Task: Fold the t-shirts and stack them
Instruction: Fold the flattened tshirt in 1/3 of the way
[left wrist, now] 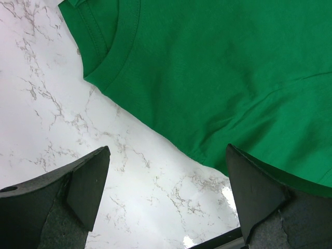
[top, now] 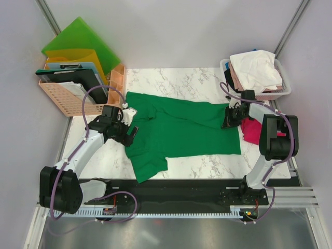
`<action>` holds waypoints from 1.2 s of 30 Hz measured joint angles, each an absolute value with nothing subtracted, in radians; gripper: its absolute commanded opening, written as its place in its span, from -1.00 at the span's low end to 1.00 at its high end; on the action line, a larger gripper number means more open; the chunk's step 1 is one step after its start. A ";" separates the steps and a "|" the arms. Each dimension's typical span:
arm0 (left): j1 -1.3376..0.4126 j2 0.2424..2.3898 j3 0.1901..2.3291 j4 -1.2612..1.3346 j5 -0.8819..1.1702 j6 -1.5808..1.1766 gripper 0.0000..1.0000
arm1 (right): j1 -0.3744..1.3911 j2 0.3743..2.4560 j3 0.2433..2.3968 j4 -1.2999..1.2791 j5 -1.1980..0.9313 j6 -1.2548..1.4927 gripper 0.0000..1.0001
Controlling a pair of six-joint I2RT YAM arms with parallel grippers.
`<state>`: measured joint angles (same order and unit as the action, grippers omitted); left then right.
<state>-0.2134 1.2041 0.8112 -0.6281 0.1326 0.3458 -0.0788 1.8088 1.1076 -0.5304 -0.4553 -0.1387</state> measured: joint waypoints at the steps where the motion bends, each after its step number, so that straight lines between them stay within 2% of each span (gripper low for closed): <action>1: -0.213 1.205 0.811 -0.628 0.133 0.346 0.98 | -0.079 1.808 1.121 -0.538 -0.451 -0.139 -1.00; 13: -0.213 1.208 0.794 -0.626 0.133 0.346 0.98 | -0.079 1.787 1.444 -0.570 -0.386 -0.132 -1.00; 29: -0.213 1.172 0.758 -0.626 0.121 0.355 0.98 | -0.073 2.001 1.711 -0.646 -0.298 -0.119 -1.00; 36: -0.213 1.178 0.758 -0.626 0.122 0.355 0.98 | -0.074 2.053 1.961 -0.669 -0.285 -0.109 -1.00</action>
